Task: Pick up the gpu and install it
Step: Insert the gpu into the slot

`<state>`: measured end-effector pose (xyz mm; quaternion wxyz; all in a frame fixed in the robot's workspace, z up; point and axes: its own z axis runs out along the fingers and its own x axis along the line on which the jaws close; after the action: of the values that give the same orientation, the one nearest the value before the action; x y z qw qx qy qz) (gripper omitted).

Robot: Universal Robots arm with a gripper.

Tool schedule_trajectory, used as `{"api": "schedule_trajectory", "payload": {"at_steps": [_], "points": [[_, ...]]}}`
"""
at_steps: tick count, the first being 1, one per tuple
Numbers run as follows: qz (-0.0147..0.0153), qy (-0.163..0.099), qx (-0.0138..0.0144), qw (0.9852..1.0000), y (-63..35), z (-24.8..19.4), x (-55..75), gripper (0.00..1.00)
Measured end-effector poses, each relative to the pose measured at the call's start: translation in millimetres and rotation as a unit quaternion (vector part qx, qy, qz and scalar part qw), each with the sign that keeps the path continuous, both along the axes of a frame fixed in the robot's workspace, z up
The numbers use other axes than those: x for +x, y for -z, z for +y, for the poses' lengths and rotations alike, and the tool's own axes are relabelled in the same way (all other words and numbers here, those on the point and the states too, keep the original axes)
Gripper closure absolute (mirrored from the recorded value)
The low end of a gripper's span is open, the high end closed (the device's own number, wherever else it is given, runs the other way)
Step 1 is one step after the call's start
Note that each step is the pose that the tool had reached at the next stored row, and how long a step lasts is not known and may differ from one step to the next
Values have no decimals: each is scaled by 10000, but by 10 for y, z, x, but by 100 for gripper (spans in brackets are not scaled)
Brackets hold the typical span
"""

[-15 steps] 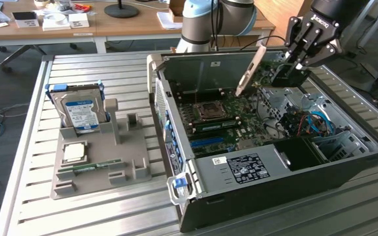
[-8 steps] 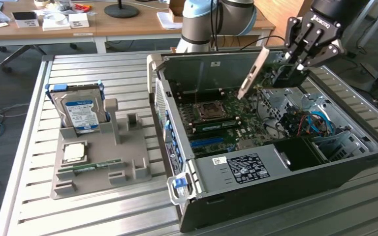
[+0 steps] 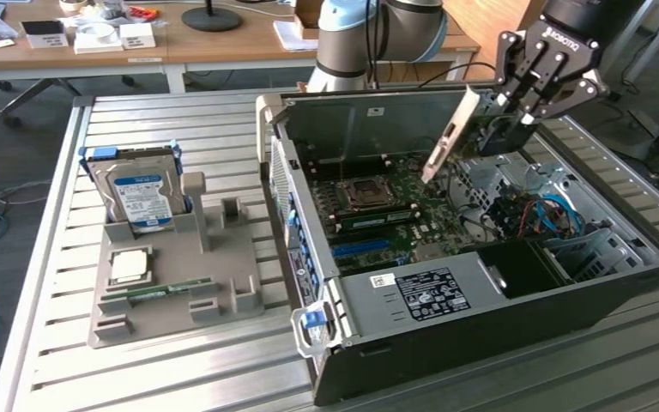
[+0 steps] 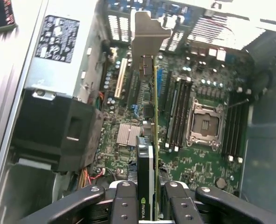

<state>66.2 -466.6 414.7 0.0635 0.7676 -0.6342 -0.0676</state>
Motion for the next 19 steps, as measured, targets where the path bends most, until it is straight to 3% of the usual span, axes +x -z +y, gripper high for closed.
{"api": "schedule_trajectory", "payload": {"at_steps": [3,19], "points": [[0,-137,-3,9999,0,-1,0,73],[0,-180,-3,9998,0,0,0,73]]}}
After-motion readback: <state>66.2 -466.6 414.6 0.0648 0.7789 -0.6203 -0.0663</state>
